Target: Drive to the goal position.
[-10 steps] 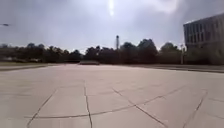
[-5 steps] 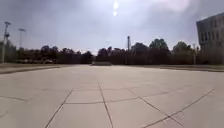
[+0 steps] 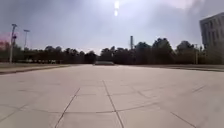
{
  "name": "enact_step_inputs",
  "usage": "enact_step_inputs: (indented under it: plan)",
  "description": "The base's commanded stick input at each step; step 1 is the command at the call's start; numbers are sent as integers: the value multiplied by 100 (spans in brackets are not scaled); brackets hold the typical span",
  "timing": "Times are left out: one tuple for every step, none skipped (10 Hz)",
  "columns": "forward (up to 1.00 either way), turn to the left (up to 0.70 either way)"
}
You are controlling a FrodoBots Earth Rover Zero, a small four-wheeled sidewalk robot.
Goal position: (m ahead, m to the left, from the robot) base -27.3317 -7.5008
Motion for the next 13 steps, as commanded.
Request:
enact_step_inputs:
  plan:
    - [-100, -1]
    - [-100, -1]
    - [-100, -1]
    - [-100, -1]
    - [-100, -1]
    - [-100, -1]
    - [-100, -1]
    - [-100, -1]
    - [-100, -1]
    - [-100, -1]
    - [-100, -1]
    - [-100, -10]
    - [-100, -30]
